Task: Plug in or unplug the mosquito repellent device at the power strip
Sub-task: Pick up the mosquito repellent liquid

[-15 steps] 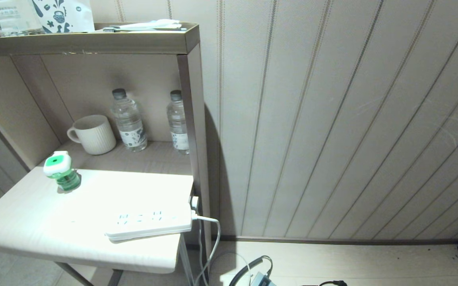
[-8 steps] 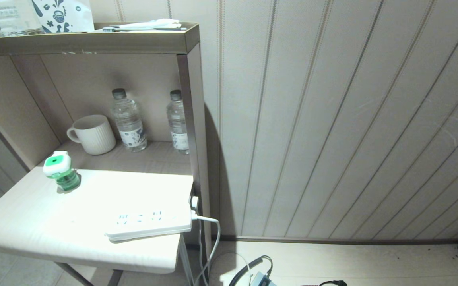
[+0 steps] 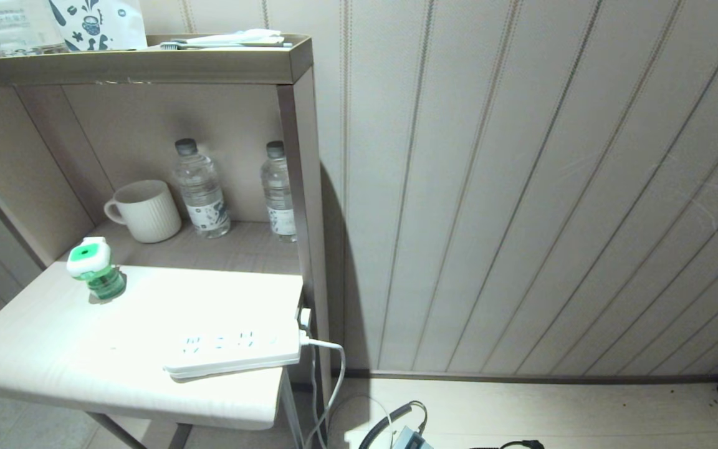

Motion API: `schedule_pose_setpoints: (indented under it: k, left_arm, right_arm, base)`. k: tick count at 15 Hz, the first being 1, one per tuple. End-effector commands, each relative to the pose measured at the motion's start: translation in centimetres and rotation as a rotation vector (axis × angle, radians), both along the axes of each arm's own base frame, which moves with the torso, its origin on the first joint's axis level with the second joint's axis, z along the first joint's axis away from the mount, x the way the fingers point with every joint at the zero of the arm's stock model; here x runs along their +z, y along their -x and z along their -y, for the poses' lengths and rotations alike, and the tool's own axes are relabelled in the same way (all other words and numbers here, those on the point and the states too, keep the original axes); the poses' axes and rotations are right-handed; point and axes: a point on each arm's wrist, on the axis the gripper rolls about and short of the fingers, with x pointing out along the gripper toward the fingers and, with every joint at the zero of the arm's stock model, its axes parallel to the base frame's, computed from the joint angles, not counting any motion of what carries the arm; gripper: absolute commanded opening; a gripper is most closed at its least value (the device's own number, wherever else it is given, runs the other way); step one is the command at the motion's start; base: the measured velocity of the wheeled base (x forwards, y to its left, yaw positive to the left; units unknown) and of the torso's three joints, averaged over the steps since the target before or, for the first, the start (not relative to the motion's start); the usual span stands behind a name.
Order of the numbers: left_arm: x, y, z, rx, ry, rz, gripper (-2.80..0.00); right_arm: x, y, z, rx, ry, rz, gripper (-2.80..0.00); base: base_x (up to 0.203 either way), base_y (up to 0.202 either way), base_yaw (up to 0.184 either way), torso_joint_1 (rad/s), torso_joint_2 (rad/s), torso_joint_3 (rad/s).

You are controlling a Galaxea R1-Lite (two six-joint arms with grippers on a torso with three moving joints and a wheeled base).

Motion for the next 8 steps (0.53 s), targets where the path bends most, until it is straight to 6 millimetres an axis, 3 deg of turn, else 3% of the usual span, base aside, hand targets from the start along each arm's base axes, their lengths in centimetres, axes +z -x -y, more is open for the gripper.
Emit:
schedule_pose_setpoints:
  k: [1, 4, 8]
  left_arm:
    - [-1.5, -2.1, -0.1, 0.04, 0.009, 0.019, -2.8]
    - [-2.3, -2.0, -0.1, 0.043, 0.02, 0.027, -2.8]
    - [-4.8, -3.7, -0.1, 0.036, 0.046, 0.031, -2.8]
  right_arm:
    - [0.0, 0.0, 0.0, -0.001, 0.0, -0.001, -2.8]
    - [0.0, 0.0, 0.0, -0.001, 0.0, 0.001, -2.8]
    - [0.0, 0.0, 0.0, 0.0, 0.0, 0.0, -2.8]
  base:
    - [0.0, 0.0, 0.0, 0.0, 0.0, 0.0]
    - [0.0, 0.0, 0.0, 0.0, 0.0, 0.0]
    - [0.0, 0.0, 0.0, 0.0, 0.0, 0.0]
